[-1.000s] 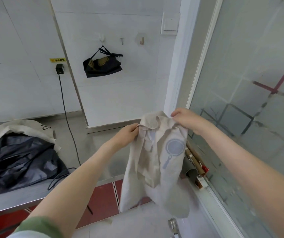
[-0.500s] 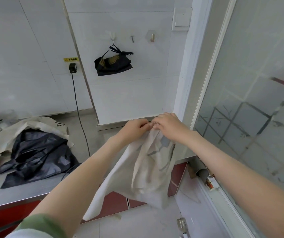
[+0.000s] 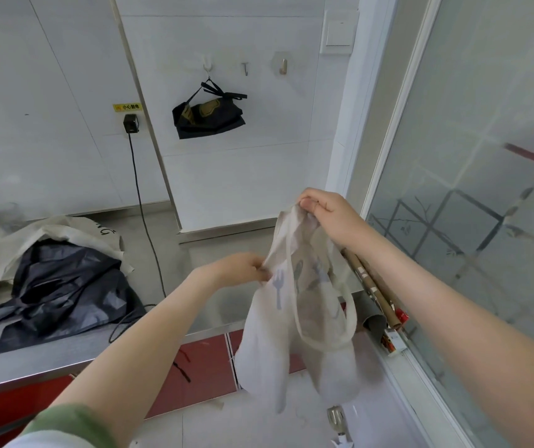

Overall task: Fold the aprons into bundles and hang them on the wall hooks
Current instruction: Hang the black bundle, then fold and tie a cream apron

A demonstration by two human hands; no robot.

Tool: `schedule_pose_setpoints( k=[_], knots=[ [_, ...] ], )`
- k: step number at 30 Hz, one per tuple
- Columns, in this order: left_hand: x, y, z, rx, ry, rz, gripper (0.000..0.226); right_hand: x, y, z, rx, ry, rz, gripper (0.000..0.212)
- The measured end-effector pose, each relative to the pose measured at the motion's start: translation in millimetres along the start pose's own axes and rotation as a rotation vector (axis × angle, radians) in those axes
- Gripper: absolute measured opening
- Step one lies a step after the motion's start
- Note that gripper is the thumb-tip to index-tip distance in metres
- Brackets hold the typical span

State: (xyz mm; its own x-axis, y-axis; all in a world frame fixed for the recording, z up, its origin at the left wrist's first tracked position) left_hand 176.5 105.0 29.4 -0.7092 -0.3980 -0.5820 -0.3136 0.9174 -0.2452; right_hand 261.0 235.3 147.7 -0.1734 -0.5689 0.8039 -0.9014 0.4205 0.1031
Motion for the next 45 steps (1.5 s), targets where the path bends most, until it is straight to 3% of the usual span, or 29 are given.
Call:
schedule_pose_setpoints(
  k=[4,7,8,9,12,13,15,19,21,26,33,36,38,41,45],
  knots=[
    [4.1,-4.0,-25.4,-0.226,-0.041,0.034,0.027,-14.1,-0.4,-12.6,-0.014,-0.054,0.077,0.012],
    [-9.5,-7.2,-48.6,-0.427,-0.089,0.098,0.03,-29.1,-9.1,8.7,0.147,-0.31,0.159,0.073],
    [-15.6,-6.9,-53.5,-0.461,-0.107,0.123,0.032,-32.8,-11.3,18.3,0.197,-0.383,0.165,0.083],
    [-20.1,-6.3,-56.7,-0.482,-0.113,0.142,0.033,-36.5,-11.5,26.3,0.225,-0.452,0.165,0.081],
    [-20.5,-5.2,-58.6,-0.492,-0.123,0.123,0.041,-39.8,-2.4,26.7,0.164,-0.68,0.142,0.033],
    [-19.2,-7.1,-57.9,-0.484,-0.133,0.107,0.043,-38.8,0.3,23.4,0.129,-0.735,0.134,0.027],
    [-9.5,-10.8,-50.4,-0.372,-0.134,0.048,0.036,-35.2,3.7,17.2,0.086,-0.774,0.11,0.029],
    [34.8,-27.6,-11.7,0.103,0.039,-0.212,0.029,-32.8,10.6,-10.1,-0.089,-0.672,0.121,0.029],
    [53.0,-35.2,-8.6,0.145,0.145,-0.285,0.027,-34.7,14.3,-19.1,-0.137,-0.629,0.142,0.028],
    [77.7,-48.1,-26.5,0.061,0.206,-0.412,0.027,-45.0,16.7,-27.3,-0.199,-0.493,0.206,0.027],
    [119.4,-60.0,-77.9,-0.357,0.036,-0.711,0.019,-72.9,28.4,-36.1,-0.186,-0.297,0.317,0.025],
    [116.6,-57.1,-75.8,-0.634,-0.734,-0.649,0.02,-85.5,37.9,-33.7,-0.15,-0.216,0.375,0.026],
    [99.8,-43.7,-75.3,-0.703,-1.053,-0.515,0.013,-87.5,45.7,-27.0,-0.108,-0.174,0.361,0.024],
    [94.5,-18.2,-66.3,-0.639,-1.101,-0.357,0.035,-78.9,56.8,-8.9,0.017,-0.111,0.285,0.019],
    [82.7,15.8,-21.4,-0.278,-0.916,-0.17,0.067,-59.3,72.2,7.7,0.14,0.029,0.183,0.015]
  ],
)
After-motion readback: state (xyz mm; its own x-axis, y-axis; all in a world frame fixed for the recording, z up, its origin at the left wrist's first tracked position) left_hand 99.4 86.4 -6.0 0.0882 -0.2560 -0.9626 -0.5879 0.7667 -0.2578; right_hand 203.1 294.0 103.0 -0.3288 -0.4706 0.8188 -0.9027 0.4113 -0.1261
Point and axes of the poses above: each hand's wrist, its own y-axis towards the middle knuckle, its own z-axis out of the palm, x = y × z, the point moved 8 cm from there along y, towards the middle knuckle, and after that the axes turned 10 degrees about z, right-handed, at the moved point
